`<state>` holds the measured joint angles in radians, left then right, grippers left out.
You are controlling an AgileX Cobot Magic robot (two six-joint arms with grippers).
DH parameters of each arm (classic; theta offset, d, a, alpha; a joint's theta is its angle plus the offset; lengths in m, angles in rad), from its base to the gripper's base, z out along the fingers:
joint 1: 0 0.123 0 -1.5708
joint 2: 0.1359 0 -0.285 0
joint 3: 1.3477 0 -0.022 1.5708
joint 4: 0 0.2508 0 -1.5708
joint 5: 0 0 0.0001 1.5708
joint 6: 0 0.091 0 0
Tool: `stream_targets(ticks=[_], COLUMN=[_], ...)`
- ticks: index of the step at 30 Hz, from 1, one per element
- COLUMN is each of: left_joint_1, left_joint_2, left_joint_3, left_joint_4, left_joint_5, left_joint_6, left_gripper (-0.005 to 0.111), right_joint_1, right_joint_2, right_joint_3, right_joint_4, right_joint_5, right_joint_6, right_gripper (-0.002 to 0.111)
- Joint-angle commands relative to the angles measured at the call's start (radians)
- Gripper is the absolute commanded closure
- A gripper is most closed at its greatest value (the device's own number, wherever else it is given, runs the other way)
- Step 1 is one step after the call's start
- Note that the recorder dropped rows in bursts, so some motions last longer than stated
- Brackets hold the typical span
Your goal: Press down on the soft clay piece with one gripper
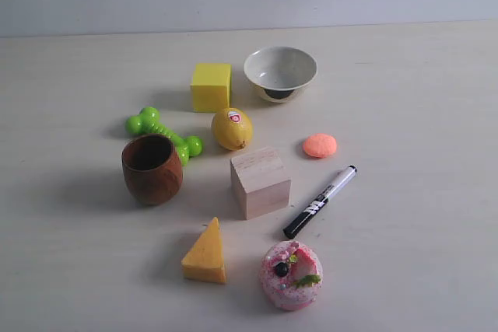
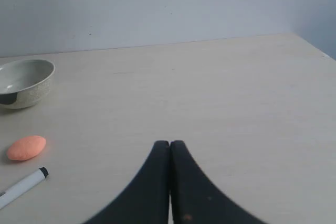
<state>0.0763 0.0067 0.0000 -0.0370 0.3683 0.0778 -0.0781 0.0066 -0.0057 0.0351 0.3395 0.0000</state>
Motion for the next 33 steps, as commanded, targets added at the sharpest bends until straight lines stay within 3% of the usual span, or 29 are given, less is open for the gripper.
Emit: stream_targets(ticks=[1,19,28,33], left_joint_1=[-0.005,-0.005,-0.005,-0.005], left_joint_2=[-0.007,-0.007,-0.007,-0.007], left_joint_3=[0.000,0.000,0.000,0.000], left_joint_4=[-0.002,-0.002,-0.002,-0.002], left_joint_5=[-0.008,-0.008,-0.008,-0.008], left_joint_6=[-0.002,-0.002,-0.002,-0.002], left_gripper=[0.107,0.107,0.107,0.107], right_joint_1=[-0.005,-0.005,-0.005,-0.005], right_joint_2=[-0.007,-0.007,-0.007,-0.007], right_joint_3=[0.006,0.006,0.006,0.006], right_joint_4=[0.003,0.003,0.017,0.017], right_joint_5=[-0.007,-0.022,-0.427,-0.467], right_joint_6=[0.000,0.000,0.000,0.000], right_gripper=[0.108,0.108,0.108,0.108])
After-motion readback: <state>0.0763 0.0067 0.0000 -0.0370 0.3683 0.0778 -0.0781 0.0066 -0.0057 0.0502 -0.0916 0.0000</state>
